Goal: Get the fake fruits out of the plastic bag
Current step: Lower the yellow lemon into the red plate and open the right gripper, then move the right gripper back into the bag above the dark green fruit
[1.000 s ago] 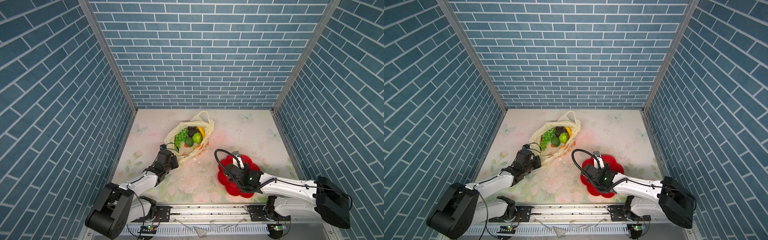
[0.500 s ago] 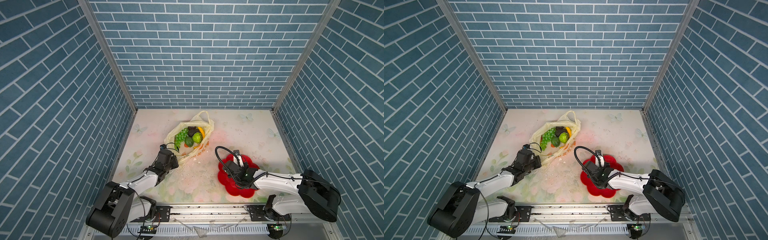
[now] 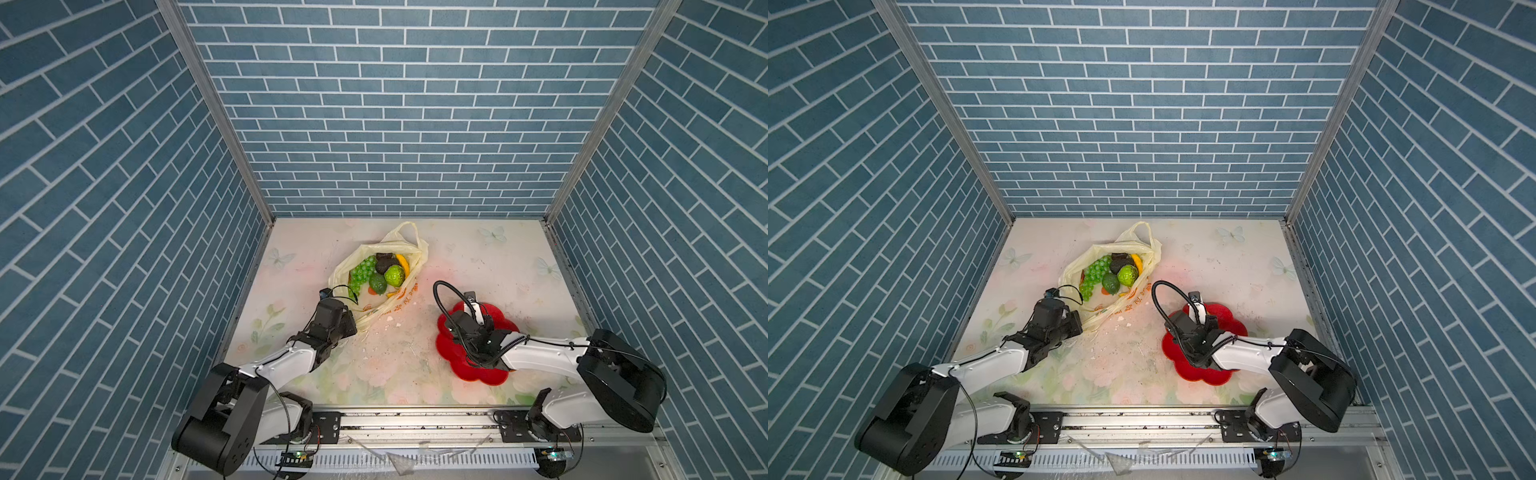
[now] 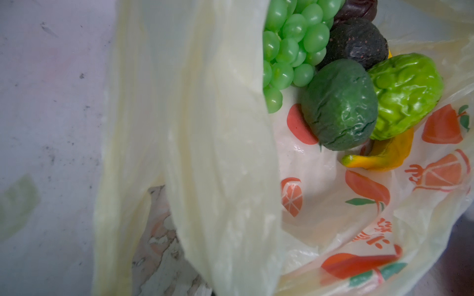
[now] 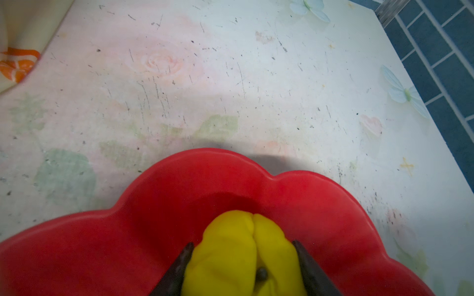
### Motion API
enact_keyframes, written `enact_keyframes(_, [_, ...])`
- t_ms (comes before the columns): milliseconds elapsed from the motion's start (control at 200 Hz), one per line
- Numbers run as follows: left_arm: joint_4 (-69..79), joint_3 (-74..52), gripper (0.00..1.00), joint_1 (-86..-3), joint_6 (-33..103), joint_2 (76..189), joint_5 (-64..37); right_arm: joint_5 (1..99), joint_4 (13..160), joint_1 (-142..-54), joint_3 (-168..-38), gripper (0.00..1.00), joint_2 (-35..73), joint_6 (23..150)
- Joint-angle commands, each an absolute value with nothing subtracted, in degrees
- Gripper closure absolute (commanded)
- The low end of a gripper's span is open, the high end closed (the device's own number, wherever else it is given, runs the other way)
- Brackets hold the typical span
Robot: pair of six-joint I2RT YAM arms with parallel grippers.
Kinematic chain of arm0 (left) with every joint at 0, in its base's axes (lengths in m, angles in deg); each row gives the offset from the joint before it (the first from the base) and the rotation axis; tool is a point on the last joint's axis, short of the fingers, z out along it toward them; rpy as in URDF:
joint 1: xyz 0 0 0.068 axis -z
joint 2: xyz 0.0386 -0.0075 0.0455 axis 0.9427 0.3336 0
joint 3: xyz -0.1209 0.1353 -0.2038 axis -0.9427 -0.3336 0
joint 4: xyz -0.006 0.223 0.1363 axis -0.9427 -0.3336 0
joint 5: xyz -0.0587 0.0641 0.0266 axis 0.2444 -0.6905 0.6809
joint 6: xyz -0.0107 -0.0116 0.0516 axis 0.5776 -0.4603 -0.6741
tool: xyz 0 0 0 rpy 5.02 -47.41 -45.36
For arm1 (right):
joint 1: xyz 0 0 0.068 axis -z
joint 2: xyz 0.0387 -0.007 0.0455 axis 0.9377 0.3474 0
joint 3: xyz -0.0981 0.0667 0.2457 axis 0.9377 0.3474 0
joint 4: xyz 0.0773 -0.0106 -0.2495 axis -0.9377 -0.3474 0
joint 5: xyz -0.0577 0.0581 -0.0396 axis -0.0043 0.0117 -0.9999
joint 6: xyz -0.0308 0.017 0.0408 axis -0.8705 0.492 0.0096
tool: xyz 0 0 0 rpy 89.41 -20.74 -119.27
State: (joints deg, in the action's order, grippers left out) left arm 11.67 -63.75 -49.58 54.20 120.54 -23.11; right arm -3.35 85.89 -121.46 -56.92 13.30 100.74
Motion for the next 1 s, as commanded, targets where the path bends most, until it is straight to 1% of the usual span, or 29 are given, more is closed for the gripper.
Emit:
enact_keyframes(0, [10.63,-62.93,0.96,-49.33,53.26,120.41,-24.22,-4.47,89.58,-120.61,-57.62,0.44,14.9,97.09])
enact_keyframes(180, [10.63,-62.85,0.96,-49.32,53.15,120.56,-24.33,-5.25,94.73,-119.26,-57.85,0.43,16.9,94.39])
enact_keyframes(350, [10.03,-62.9,0.95,-49.28,53.02,119.78,-25.02,-5.81,95.78,-119.33,-57.62,0.42,17.85,93.76])
enact_keyframes(620, [9.76,-63.13,0.94,-49.27,52.88,118.91,-25.56,-4.63,96.62,-119.38,-55.57,0.33,16.08,93.57])
enact_keyframes(995, [9.32,-63.17,0.93,-49.27,52.7,118.46,-26.17,-2.66,98.47,-119.36,-52.61,0.33,14.09,92.97])
